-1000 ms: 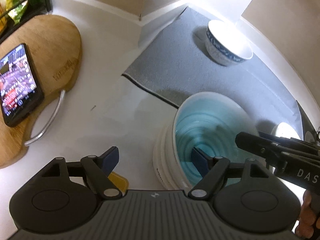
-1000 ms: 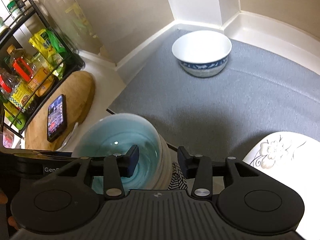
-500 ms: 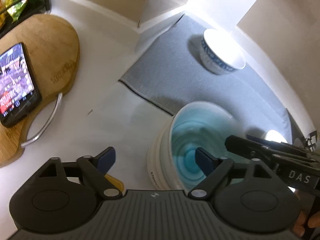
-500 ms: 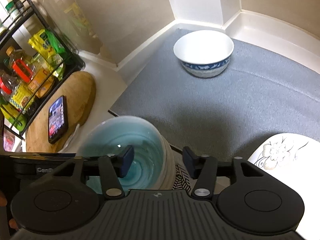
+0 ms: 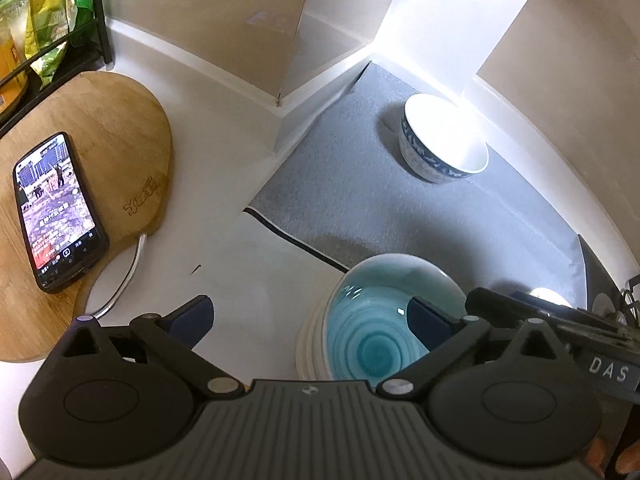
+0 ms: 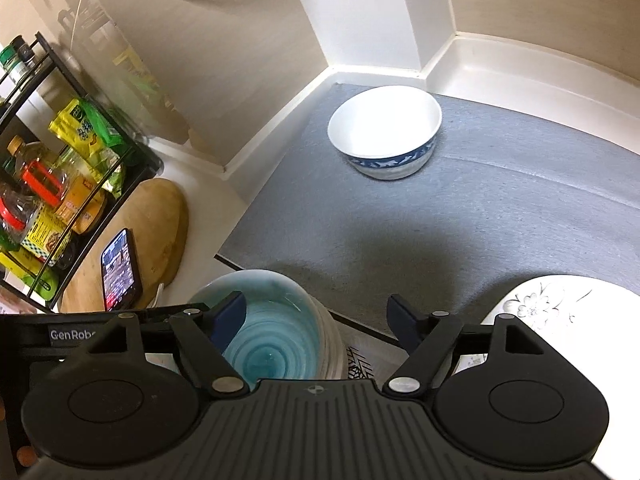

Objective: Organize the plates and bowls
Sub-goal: 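Open both grippers and release the teal bowl into the cream bowls, then move both grippers to the white bowl with the blue patterned band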

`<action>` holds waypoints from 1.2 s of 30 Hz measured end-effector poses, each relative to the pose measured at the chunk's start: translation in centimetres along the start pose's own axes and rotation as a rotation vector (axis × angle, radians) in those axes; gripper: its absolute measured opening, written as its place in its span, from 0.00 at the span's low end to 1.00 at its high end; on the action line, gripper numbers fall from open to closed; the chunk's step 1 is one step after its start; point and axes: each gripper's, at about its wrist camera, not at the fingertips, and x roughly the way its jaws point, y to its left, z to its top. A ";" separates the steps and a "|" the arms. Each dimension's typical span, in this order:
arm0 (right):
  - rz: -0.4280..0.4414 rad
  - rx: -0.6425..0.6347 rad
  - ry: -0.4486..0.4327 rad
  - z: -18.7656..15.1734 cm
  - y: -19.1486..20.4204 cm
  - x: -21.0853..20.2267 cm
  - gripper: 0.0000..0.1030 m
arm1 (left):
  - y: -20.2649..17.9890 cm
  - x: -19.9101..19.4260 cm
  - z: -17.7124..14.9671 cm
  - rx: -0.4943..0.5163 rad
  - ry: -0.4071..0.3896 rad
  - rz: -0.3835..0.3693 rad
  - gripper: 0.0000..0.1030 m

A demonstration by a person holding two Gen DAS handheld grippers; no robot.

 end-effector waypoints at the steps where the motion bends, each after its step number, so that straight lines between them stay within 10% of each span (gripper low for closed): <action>1: 0.000 0.003 -0.004 0.0 0.0 -0.1 0.79 | -0.1 -0.1 0.0 0.002 -0.002 0.007 1.00; 36: -0.027 0.083 -0.061 3.2 -5.1 0.4 0.85 | -4.4 2.4 3.8 0.144 0.002 0.069 1.00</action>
